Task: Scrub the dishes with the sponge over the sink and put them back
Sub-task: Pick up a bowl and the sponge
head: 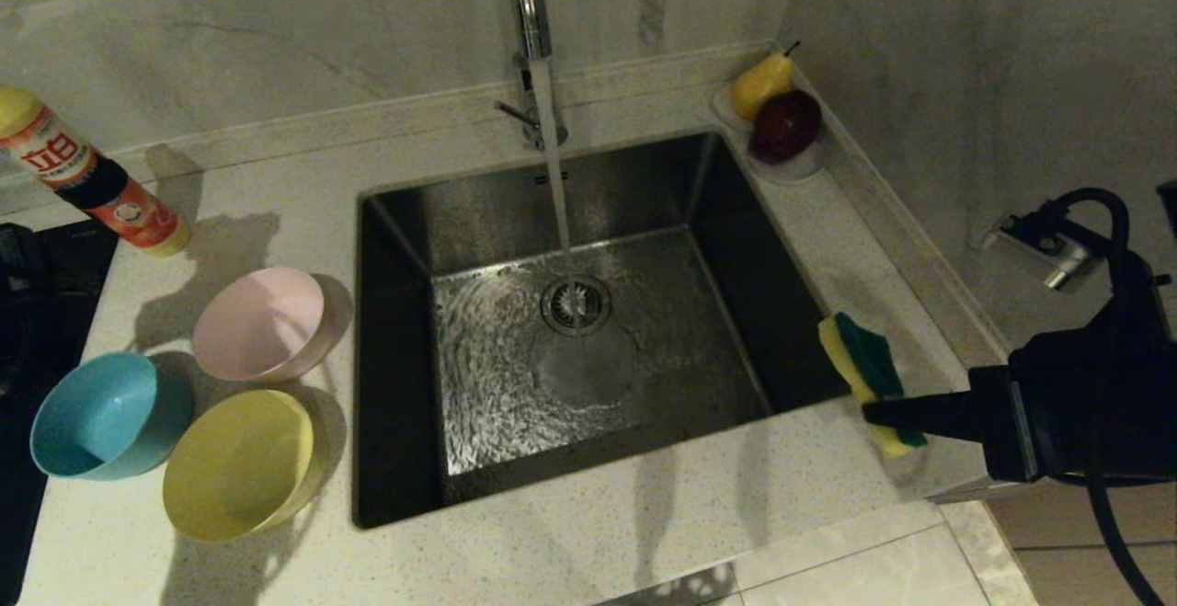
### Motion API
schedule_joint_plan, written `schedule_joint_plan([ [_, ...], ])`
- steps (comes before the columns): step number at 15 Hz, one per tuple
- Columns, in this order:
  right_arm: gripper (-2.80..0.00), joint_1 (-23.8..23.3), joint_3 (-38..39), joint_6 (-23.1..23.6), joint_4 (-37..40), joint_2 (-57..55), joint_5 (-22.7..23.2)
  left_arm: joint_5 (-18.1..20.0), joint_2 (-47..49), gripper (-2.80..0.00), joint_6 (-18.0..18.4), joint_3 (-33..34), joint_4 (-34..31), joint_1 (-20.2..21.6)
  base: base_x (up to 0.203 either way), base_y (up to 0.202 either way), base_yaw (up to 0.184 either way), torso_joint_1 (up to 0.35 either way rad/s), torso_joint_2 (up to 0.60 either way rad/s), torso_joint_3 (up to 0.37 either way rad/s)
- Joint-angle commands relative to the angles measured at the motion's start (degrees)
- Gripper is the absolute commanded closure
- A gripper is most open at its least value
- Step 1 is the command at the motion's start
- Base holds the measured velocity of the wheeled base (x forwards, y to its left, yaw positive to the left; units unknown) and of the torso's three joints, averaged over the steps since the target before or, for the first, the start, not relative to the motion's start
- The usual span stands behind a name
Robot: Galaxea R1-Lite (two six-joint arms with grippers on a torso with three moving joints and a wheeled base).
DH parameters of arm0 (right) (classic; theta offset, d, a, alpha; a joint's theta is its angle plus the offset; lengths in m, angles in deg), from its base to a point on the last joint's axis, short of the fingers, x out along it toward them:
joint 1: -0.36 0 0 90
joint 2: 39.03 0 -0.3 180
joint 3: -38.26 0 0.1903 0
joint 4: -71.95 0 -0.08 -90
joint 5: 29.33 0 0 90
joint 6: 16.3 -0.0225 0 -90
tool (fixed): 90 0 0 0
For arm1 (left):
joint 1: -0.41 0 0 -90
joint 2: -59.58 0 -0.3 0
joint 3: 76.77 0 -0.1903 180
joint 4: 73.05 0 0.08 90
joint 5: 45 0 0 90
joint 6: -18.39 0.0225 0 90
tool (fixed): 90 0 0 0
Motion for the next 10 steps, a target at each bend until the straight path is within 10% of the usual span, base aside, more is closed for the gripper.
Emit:
schedule_joint_plan([
  [1, 0.00, -0.05, -0.01, -0.07, 0.13, -0.51, 0.12, 4.70, 3.07, -2.80, -1.37, -0.57, -1.39, 4.89, 0.000, 0.000, 0.000, 0.000, 0.00, 0.000],
  [10, 0.00, -0.23, -0.28, -0.16, 0.04, -1.19, 0.21, 13.14, 8.03, -2.80, -4.83, 7.58, -1.58, 14.77, 0.000, 0.000, 0.000, 0.000, 0.00, 0.000],
])
